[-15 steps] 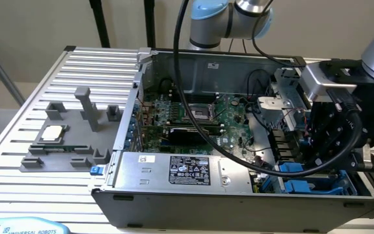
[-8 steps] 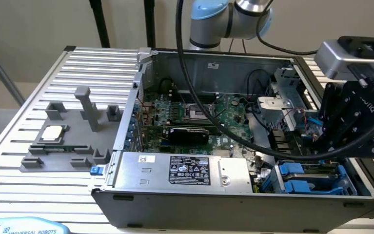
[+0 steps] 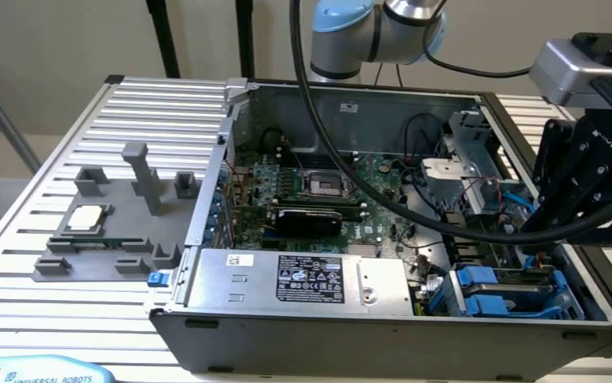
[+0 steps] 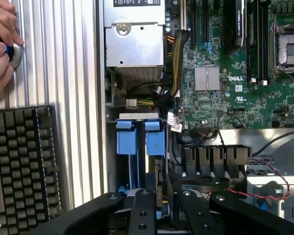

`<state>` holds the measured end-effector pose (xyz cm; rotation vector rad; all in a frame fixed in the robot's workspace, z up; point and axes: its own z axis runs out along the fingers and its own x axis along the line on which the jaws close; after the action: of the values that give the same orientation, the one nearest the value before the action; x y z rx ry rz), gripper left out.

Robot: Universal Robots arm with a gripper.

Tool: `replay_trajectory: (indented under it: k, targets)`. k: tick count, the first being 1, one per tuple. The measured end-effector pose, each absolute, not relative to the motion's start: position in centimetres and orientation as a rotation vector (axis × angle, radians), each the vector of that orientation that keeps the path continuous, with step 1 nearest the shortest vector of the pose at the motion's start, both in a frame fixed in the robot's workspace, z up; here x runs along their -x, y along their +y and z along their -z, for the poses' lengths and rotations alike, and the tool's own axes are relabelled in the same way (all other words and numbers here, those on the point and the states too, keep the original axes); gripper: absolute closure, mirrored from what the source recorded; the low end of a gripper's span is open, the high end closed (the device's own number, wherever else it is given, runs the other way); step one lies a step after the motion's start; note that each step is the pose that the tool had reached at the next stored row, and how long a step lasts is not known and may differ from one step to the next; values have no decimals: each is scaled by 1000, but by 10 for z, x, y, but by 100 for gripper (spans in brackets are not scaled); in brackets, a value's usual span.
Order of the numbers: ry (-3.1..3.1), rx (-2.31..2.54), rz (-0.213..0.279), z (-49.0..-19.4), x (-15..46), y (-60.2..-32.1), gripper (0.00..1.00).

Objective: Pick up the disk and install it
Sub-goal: 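Insert the second disk wire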

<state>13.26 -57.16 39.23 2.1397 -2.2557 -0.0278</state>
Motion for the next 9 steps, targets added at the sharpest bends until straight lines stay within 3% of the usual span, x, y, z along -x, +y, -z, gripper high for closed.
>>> replay_trajectory:
  k: [8, 9]
  targets:
    - [-2254, -2138, 25, -380, -135, -568, 74]
    - [-2254, -2138, 24, -379, -135, -567, 67]
